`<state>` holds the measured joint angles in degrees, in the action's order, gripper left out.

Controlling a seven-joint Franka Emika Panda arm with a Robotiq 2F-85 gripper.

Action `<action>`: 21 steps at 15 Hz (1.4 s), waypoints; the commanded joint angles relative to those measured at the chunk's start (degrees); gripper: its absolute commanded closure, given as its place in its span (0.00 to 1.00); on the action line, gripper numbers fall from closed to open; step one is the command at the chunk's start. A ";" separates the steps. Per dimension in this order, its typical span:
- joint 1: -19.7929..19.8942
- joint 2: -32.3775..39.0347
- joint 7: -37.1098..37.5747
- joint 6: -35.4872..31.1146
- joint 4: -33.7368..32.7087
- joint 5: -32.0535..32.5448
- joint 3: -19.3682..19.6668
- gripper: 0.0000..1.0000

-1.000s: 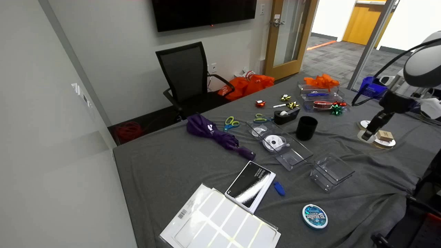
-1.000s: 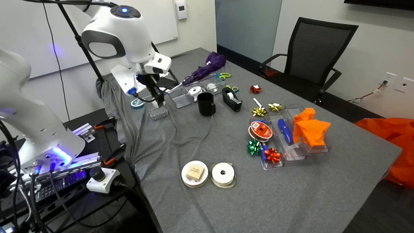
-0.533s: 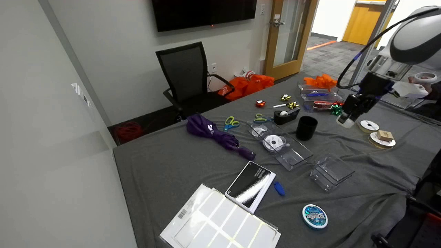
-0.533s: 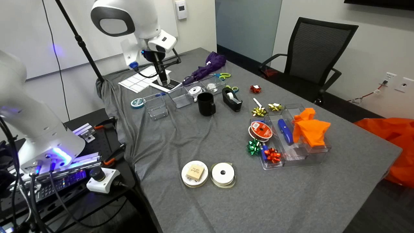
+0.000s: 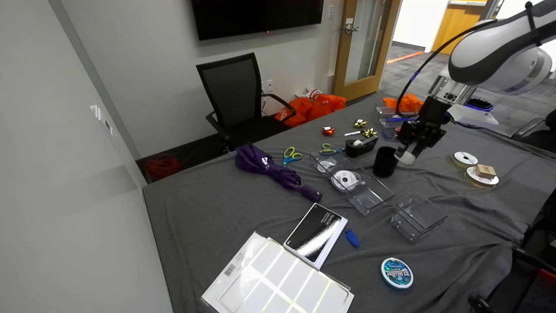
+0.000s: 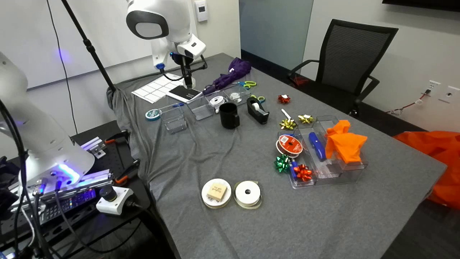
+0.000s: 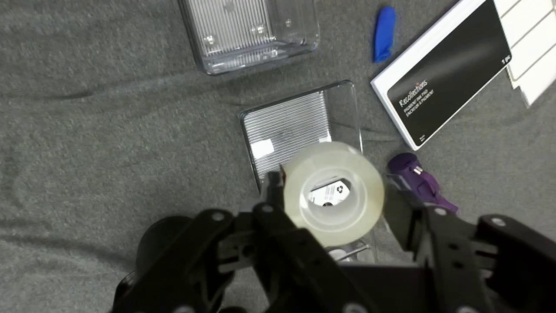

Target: Put the white tape in the clear container at the back on the left.

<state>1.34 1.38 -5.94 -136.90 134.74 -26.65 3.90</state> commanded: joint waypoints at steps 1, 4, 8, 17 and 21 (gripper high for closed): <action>0.65 0.57 0.22 0.14 -0.52 0.15 -0.65 0.42; -0.16 2.76 0.84 -2.87 -2.39 -6.69 -1.85 0.67; -1.54 7.73 -0.75 -12.12 -4.62 -18.35 -5.01 0.67; -4.24 20.81 0.81 -24.35 -7.98 -16.68 -6.48 0.67; -2.44 23.50 -3.19 -27.89 -8.56 -20.15 -9.34 0.67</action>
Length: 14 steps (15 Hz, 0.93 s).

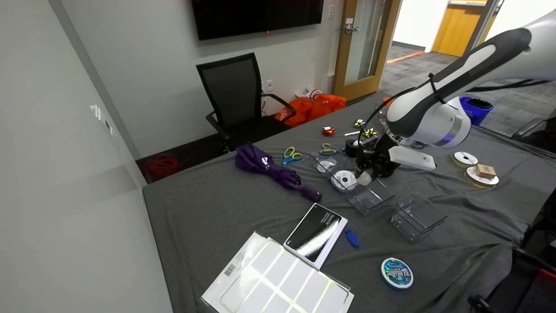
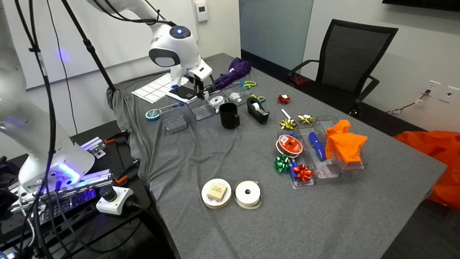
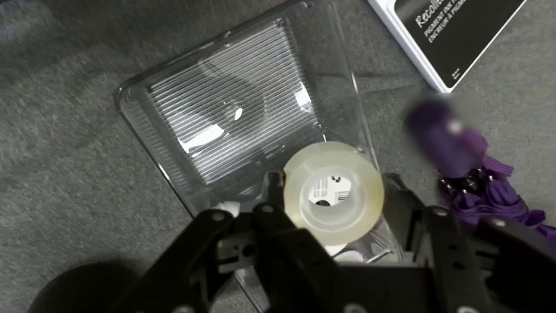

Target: Put the white tape in the clear container at the back on the left.

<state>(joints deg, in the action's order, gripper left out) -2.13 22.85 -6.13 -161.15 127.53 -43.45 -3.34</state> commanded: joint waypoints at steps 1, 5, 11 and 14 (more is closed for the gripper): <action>1.31 2.50 -2.69 -5.09 -1.71 -5.31 -2.77 0.67; -0.07 4.05 -1.23 -8.55 -2.25 -5.56 -2.33 0.67; -2.40 4.86 2.33 -7.57 -1.59 -0.80 0.99 0.00; -2.80 4.83 3.50 -7.11 -1.59 0.33 1.69 0.00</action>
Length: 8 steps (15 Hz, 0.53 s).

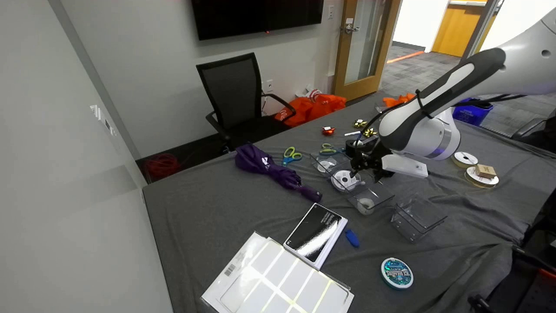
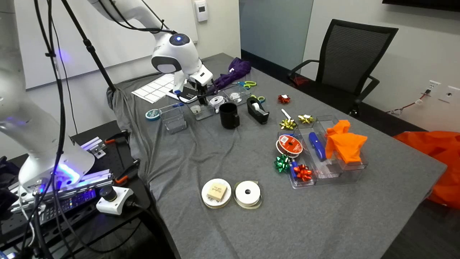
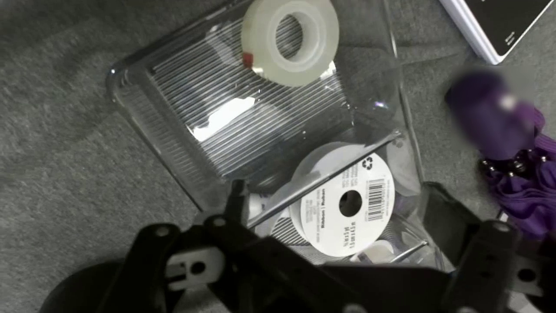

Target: Put the white tape in the clear container at the back on the left.

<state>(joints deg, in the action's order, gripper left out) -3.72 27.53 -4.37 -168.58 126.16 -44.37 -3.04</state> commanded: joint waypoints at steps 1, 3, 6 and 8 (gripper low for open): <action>-1.02 -0.37 1.69 0.64 0.08 1.31 1.31 0.00; -0.96 -2.15 1.85 2.00 1.31 1.88 1.57 0.00; 0.41 -5.59 5.47 3.12 4.01 7.15 1.26 0.00; -0.05 -9.41 9.16 5.25 6.66 12.80 2.96 0.00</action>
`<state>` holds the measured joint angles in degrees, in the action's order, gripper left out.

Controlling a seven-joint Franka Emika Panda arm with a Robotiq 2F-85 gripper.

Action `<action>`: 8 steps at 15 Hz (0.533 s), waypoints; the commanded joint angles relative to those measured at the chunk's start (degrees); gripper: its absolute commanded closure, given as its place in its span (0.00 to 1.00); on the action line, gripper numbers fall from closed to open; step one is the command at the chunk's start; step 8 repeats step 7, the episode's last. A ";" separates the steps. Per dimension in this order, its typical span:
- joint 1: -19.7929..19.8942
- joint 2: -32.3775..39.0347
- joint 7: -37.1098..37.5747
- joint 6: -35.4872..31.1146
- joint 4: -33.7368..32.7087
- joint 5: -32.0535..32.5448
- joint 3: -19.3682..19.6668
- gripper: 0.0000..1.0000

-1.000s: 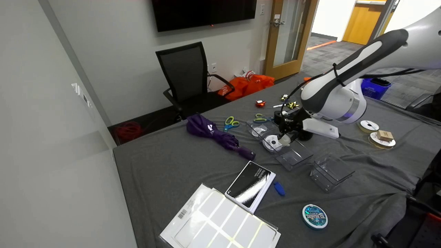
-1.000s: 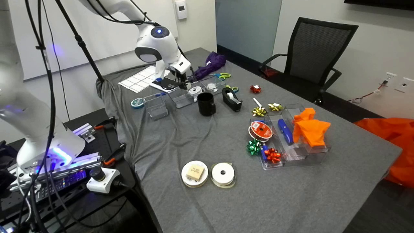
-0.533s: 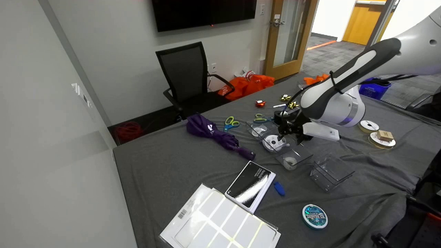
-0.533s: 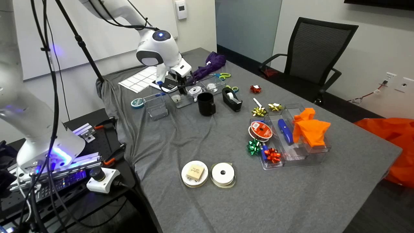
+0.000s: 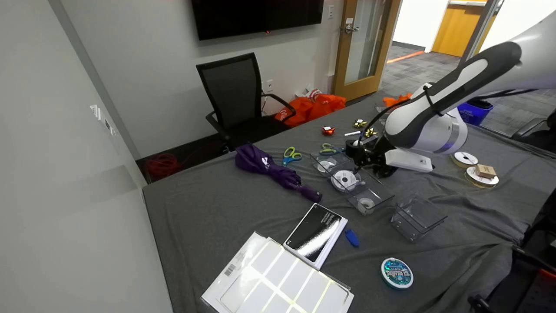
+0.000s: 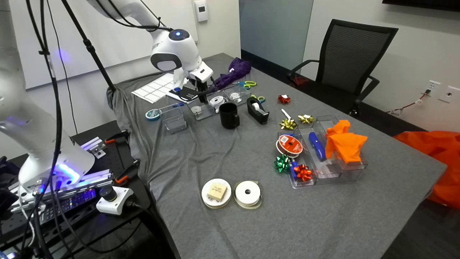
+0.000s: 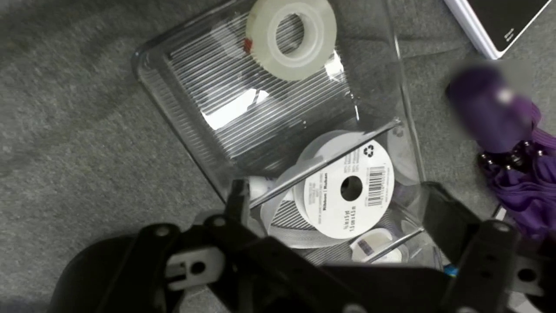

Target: Put the white tape in the clear container at the back on the left.

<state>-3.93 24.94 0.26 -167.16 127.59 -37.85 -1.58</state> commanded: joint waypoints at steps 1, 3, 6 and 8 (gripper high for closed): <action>-0.14 -8.72 6.82 5.44 6.46 9.82 2.62 0.00; -0.18 -12.57 11.01 9.43 8.42 16.92 4.41 0.00; 0.85 -18.35 14.30 17.46 9.90 24.99 5.69 0.00; 1.30 -19.94 14.73 20.11 10.06 26.80 5.86 0.00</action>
